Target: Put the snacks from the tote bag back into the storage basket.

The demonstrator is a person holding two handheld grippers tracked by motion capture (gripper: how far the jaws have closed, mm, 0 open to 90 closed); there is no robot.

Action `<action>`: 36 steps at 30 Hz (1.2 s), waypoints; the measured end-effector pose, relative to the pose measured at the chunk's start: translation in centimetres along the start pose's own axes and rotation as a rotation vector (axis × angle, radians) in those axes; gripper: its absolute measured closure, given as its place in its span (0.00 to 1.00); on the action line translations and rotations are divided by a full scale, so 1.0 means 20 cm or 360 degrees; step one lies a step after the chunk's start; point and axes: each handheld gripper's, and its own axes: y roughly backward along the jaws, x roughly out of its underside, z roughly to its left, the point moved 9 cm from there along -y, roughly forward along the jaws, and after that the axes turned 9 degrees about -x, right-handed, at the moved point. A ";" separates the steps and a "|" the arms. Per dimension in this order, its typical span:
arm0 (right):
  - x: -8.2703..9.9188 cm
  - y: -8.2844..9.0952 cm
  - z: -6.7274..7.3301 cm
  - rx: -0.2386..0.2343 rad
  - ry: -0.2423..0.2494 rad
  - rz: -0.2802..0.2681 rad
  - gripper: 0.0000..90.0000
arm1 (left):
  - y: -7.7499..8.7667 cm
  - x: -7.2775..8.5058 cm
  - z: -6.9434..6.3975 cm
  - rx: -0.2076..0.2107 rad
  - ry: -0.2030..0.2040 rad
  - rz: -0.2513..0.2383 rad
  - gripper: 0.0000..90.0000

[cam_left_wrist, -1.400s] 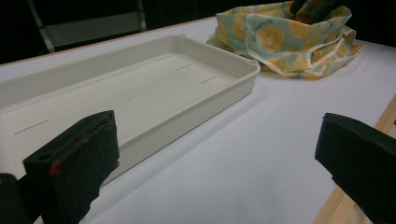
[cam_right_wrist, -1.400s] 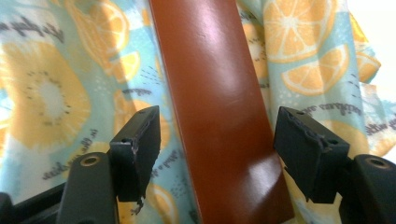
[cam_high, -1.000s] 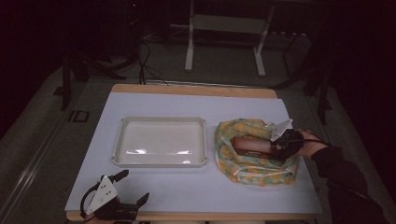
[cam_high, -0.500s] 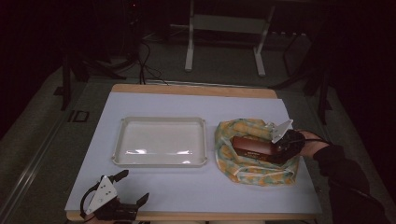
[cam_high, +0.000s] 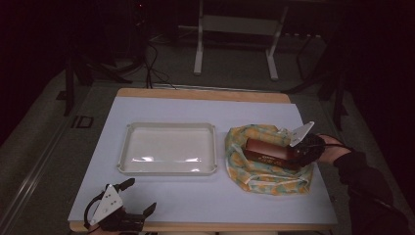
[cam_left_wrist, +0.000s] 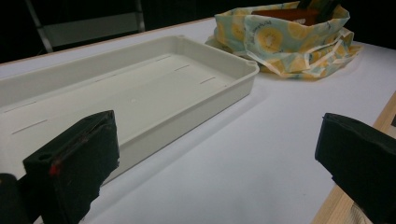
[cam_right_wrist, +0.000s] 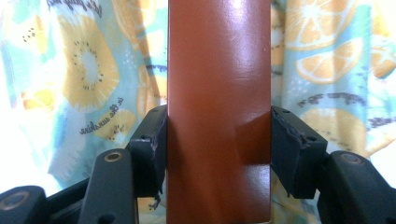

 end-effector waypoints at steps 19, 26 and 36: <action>-0.08 0.20 0.00 0.0081 0.0015 -0.0020 0.48 | 0.01 -0.01 -0.01 0.0007 -0.0011 -0.0008 0.00; -0.12 0.26 0.00 0.0112 0.0035 -0.0031 0.48 | 0.01 -0.01 -0.01 0.0013 -0.0011 -0.0008 0.00; -0.20 0.33 0.00 0.0143 0.0069 -0.0042 0.48 | 0.00 -0.01 -0.01 0.0017 -0.0005 -0.0006 0.00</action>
